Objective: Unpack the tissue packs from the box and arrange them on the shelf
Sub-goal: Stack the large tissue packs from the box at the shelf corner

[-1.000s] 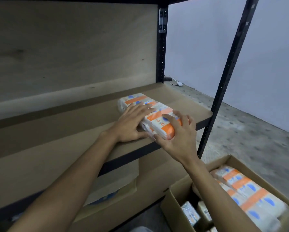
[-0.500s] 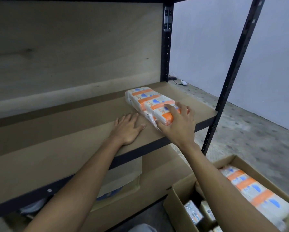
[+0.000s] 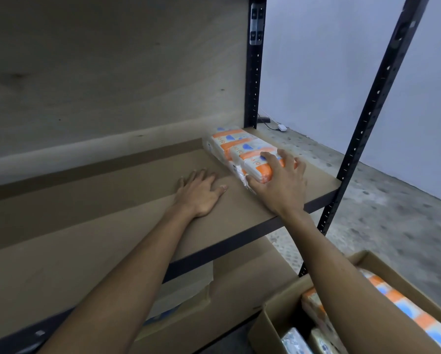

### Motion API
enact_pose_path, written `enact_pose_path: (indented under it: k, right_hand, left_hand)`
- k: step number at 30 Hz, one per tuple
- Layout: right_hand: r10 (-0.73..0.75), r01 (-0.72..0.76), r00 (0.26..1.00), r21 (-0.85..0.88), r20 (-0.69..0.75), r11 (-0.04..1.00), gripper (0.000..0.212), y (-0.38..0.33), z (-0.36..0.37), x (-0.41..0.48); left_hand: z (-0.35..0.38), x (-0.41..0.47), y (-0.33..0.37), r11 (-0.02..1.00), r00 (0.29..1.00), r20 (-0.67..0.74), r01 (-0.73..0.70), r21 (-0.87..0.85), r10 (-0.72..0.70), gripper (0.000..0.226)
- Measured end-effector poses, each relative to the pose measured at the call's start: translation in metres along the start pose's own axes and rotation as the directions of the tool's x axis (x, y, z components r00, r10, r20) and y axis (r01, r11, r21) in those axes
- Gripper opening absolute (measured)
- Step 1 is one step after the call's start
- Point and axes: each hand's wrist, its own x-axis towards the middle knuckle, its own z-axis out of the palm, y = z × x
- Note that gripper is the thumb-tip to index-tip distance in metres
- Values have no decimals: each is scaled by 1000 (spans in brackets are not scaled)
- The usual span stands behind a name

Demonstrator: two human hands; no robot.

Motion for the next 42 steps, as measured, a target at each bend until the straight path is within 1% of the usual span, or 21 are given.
enact_pose_path:
  k: [9,14,26,42]
  right_hand:
    - [18,-16,999,-39,50,999,70,22,5,39]
    - [45,-44,998,-22,45,999,69,32,8,58]
    - [50,-51,997,20,50,999,68,51,19,94]
    - [36,-37,999,25,33,999,64,54,27,104]
  left_hand:
    - [4,25,6,1000,1000,-23,15,-10,-15,62]
    - [6,25,4,1000,999,-36,21,-7,-22,63]
    - [6,27,5,999,998,-42,37,-11,-38,62]
    - [10,29,5,999,998,-54,38,17,-38,62]
